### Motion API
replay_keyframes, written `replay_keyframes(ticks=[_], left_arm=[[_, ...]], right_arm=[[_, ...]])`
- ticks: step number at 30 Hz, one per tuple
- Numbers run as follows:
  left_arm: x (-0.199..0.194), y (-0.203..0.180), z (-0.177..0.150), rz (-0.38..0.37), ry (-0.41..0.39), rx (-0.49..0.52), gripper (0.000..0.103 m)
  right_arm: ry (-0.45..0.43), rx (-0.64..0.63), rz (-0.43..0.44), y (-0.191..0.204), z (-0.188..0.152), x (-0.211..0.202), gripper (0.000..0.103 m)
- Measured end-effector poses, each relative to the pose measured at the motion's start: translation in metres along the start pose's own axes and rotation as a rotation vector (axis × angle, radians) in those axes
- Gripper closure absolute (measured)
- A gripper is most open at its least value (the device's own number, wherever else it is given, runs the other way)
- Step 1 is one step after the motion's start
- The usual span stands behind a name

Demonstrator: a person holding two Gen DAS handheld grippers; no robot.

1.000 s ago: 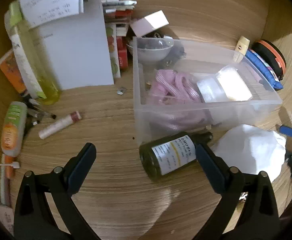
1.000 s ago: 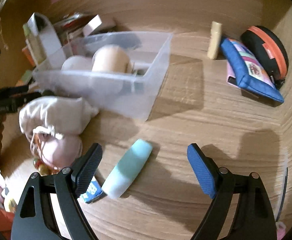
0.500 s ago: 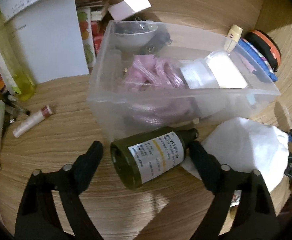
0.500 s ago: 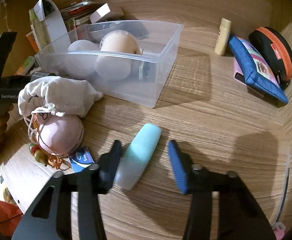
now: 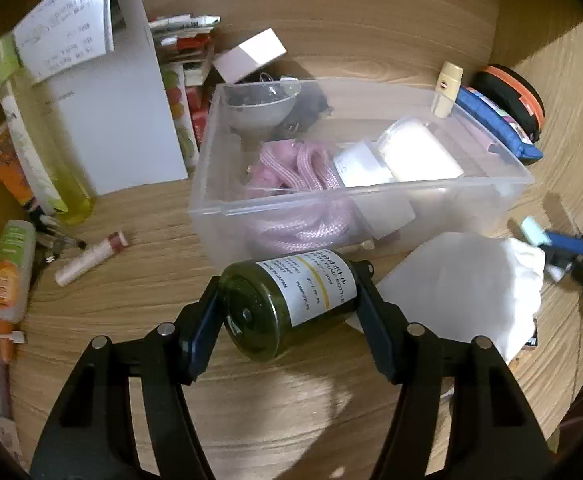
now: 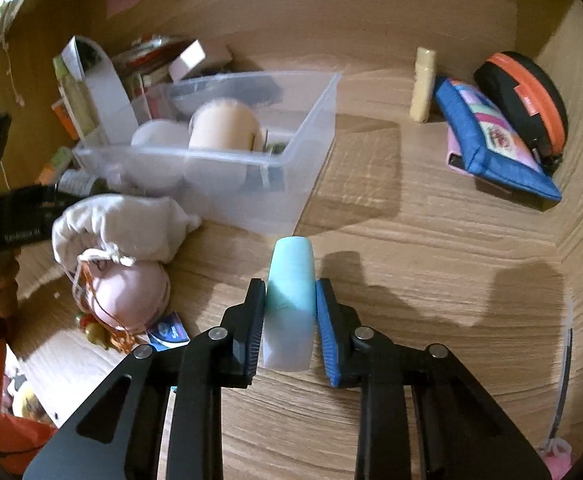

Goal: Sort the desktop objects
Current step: 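Lift and carry the green bottle and teal tube over the clear bin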

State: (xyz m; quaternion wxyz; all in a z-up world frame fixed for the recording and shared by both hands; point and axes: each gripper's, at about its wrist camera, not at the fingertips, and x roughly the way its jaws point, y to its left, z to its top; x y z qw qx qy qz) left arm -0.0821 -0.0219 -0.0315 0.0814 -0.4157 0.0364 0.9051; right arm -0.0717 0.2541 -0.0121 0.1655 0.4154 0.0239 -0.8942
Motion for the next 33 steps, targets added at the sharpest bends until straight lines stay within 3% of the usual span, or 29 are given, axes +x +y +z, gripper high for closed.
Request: replay_keyframes(ticks=[7,19,26,33], left_arm=[[-0.024,-0.002,-0.003,0.003,-0.050,0.004,0.039],[-0.084,-0.004,0.020,-0.088,-0.227,-0.022,0.039],[-0.087,0.001,0.046,-0.097,-0.279,-0.060,0.039],[-0.062,0.010,0.064,-0.047,-0.259,-0.114,0.039]], right_arm=[[-0.057,0.017,0.005,-0.002,0.011,-0.019,0.080],[-0.171,0.038,0.073,0.004,0.039,-0.046,0.080],[-0.235,0.034,0.079,0.012,0.063,-0.051,0.080],[-0.248,0.041,0.077,0.015,0.086,-0.038,0.080]])
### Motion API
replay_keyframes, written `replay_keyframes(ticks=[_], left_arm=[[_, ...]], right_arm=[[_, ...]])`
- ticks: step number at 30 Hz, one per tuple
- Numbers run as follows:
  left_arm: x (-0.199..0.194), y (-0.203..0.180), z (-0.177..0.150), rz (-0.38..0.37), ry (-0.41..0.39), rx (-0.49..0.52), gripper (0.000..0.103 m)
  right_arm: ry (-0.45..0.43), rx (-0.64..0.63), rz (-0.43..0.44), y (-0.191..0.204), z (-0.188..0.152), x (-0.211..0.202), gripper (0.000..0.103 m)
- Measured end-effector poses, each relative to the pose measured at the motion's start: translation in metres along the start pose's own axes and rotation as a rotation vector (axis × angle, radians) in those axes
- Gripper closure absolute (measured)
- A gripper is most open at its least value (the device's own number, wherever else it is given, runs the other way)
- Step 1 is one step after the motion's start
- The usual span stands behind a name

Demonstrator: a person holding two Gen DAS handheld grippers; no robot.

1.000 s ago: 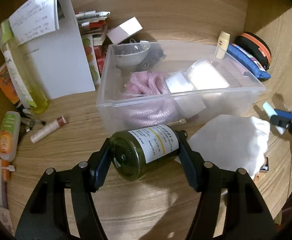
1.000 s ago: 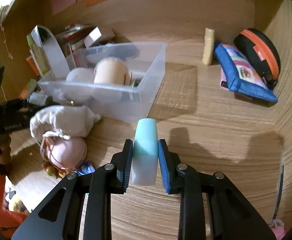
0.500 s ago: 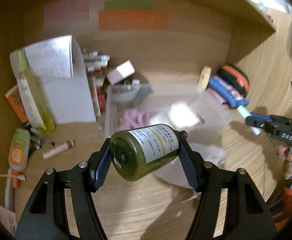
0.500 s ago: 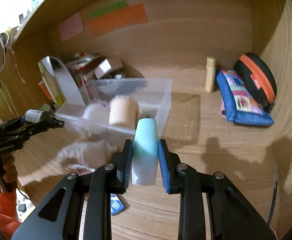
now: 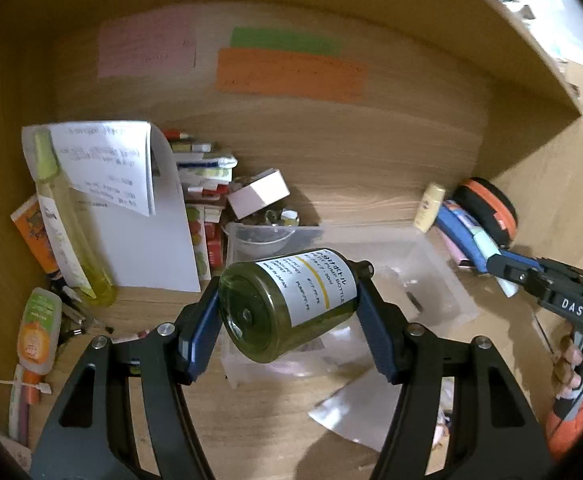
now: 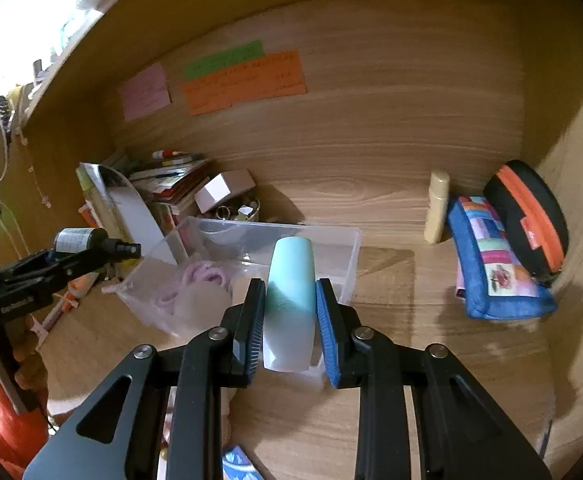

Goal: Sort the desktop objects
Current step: 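Lift and carry the green bottle and teal tube over the clear bin, then open both tools to drop the bottle and tube into the bin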

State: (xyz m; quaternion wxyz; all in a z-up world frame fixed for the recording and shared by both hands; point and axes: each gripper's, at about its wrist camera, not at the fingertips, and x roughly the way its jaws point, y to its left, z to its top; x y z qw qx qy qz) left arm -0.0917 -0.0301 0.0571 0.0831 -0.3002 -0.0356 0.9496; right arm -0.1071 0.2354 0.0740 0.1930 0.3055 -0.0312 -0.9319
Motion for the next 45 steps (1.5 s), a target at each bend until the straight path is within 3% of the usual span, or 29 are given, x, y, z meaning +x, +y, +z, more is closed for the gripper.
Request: replay_keyframes(ticks=[11,20,32,34,36,41,45], left_arm=[[0.048,0.011,-0.007,0.021,0.093,-0.034,0.039],[0.066,0.005,-0.009,0.028,0.119,-0.009,0.039],[0.076,-0.003,-0.013,0.044,0.154,0.039,0.038],[0.076,-0.003,-0.013,0.037,0.155,0.036,0.034],[0.075,-0.002,-0.012,0.017,0.156,0.029,0.030],[0.069,0.000,-0.010,-0.023,0.150,0.023,0.029],[0.059,0.002,-0.009,-0.046,0.142,0.006,0.028]], right_arm=[[0.123,0.028,-0.034,-0.003,-0.006,0.060,0.080],[0.140,-0.033,-0.099,0.007,-0.010,0.072,0.080],[0.177,-0.041,-0.089,0.008,-0.012,0.082,0.079],[0.184,-0.037,-0.081,0.008,-0.012,0.082,0.079],[0.193,-0.032,-0.073,0.009,-0.013,0.081,0.077],[0.166,-0.035,-0.072,0.014,-0.013,0.069,0.054],[0.133,-0.056,-0.093,0.022,-0.015,0.052,0.047]])
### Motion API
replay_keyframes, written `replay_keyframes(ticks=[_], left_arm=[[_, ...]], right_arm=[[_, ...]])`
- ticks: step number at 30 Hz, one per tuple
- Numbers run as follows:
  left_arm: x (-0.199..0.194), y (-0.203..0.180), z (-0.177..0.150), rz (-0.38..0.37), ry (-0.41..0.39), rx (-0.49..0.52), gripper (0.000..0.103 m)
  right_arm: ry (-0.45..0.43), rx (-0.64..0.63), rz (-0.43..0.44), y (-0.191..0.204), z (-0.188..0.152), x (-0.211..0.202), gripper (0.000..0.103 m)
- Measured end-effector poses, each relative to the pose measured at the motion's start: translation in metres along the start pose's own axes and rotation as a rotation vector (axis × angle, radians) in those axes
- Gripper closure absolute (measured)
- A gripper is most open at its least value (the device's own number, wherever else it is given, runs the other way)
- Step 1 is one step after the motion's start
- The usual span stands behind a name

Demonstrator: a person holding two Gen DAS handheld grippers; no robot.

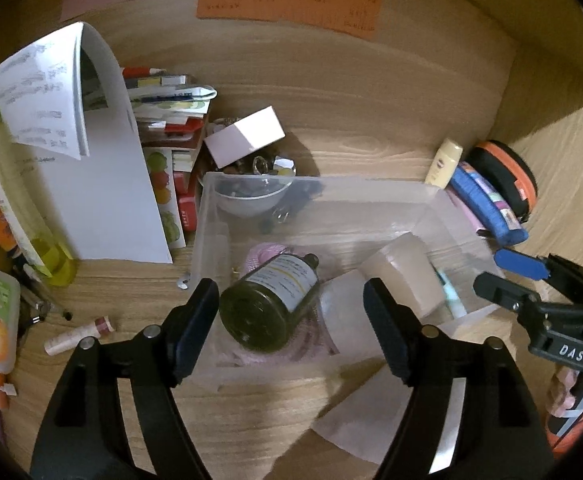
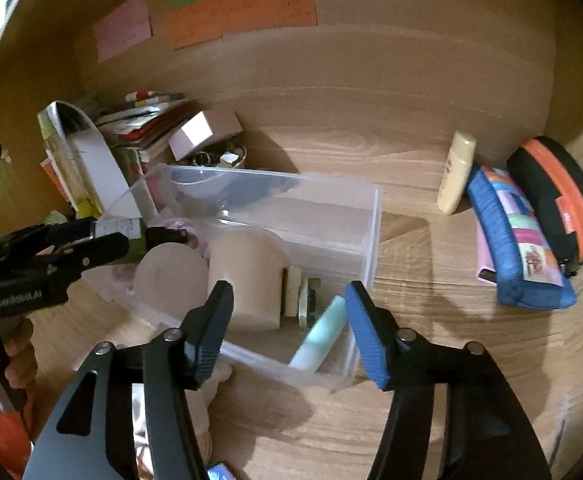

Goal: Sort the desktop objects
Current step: 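Open both tools to drop the bottle and tube into the bin, then move the left tool to the white cloth pouch while the right tool reaches the blue card box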

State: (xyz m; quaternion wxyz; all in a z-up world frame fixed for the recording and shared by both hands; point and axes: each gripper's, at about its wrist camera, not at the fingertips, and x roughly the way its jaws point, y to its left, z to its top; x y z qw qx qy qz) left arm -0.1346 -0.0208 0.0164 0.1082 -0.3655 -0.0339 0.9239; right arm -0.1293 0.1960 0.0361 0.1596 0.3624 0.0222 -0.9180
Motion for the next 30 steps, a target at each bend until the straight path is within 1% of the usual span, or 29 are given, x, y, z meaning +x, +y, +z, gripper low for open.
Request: replay_keyframes(ticks=[3,4,6,11,13,17,20,22,25,30], left_arm=[[-0.011,-0.003,-0.002,0.007,-0.018,0.017,0.027],[-0.016,-0.005,-0.004,0.015,-0.024,0.030,0.024],[-0.024,-0.007,-0.007,0.020,-0.032,0.045,0.020],[-0.042,-0.012,-0.021,0.048,-0.040,0.100,0.017],[-0.048,-0.013,-0.029,0.052,-0.033,0.121,0.013],[-0.053,-0.010,-0.049,0.036,0.014,0.153,0.011],[-0.047,-0.009,-0.066,0.073,0.064,0.187,0.011],[-0.041,-0.010,-0.079,0.082,0.109,0.211,0.011],[-0.031,-0.014,-0.091,0.084,0.164,0.234,0.011],[-0.017,-0.025,-0.098,0.085,0.210,0.276,0.011]], right_arm=[[-0.012,-0.008,-0.007,0.000,-0.005,-0.013,0.043],[-0.014,-0.010,-0.011,-0.001,-0.006,-0.015,0.041],[-0.017,-0.019,-0.025,-0.001,-0.011,-0.020,0.041],[-0.002,-0.031,-0.046,-0.005,-0.025,-0.030,0.040],[0.010,-0.033,-0.051,-0.008,-0.032,-0.033,0.040],[0.045,-0.044,-0.037,-0.011,-0.051,-0.037,0.040],[0.062,-0.050,-0.024,-0.012,-0.067,-0.041,0.040],[0.083,-0.059,-0.016,-0.013,-0.078,-0.041,0.040],[0.121,-0.081,0.015,-0.010,-0.092,-0.040,0.040],[0.162,-0.100,0.090,-0.005,-0.108,-0.039,0.040]])
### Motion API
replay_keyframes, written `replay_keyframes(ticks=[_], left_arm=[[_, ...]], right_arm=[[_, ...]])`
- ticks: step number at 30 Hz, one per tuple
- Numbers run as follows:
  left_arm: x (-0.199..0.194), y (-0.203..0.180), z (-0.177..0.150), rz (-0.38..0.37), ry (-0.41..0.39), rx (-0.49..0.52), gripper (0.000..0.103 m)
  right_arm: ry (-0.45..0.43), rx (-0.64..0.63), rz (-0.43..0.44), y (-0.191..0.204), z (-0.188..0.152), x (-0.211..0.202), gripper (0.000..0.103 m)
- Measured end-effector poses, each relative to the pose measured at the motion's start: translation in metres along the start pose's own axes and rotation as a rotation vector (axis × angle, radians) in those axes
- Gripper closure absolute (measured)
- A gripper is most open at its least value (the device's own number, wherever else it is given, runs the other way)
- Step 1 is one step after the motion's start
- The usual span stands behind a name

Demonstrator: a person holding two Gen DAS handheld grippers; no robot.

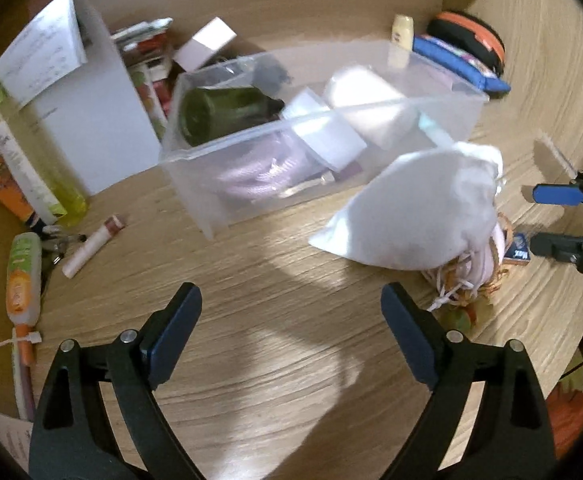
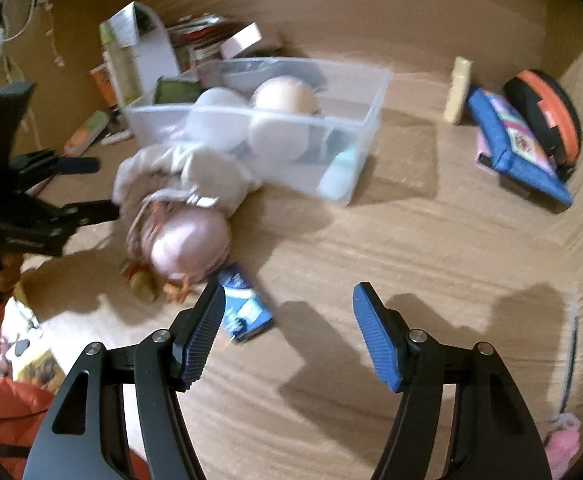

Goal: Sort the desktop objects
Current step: 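Move the left tool to the white cloth pouch while the right tool reaches the blue card box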

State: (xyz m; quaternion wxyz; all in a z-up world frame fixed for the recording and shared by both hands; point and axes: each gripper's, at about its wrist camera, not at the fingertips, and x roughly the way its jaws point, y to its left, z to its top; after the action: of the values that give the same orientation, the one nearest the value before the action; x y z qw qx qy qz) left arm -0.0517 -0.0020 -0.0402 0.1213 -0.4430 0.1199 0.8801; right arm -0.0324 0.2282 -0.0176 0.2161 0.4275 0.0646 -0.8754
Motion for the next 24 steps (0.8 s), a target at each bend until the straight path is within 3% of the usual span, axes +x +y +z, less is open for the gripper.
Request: replay_keyframes(ticks=[9,18,21,23,24], left_arm=[[0.019,-0.020,0.014,-0.044,0.036,0.038,0.011],[0.027,-0.034,0.034,-0.073,0.035,0.068,0.011],[0.026,-0.039,0.038,-0.087,0.019,0.068,0.011],[0.025,-0.041,0.042,-0.101,0.001,0.061,0.011],[0.024,-0.043,0.043,-0.107,-0.008,0.056,0.011]], right_arm=[[0.079,-0.044,0.052,0.005,-0.007,0.015,0.040],[0.089,-0.124,0.023,0.016,0.000,0.024,0.040],[0.084,-0.151,0.018,0.019,0.000,0.025,0.048],[0.082,-0.159,0.024,0.019,0.001,0.023,0.069],[0.082,-0.159,0.025,0.019,0.001,0.023,0.074]])
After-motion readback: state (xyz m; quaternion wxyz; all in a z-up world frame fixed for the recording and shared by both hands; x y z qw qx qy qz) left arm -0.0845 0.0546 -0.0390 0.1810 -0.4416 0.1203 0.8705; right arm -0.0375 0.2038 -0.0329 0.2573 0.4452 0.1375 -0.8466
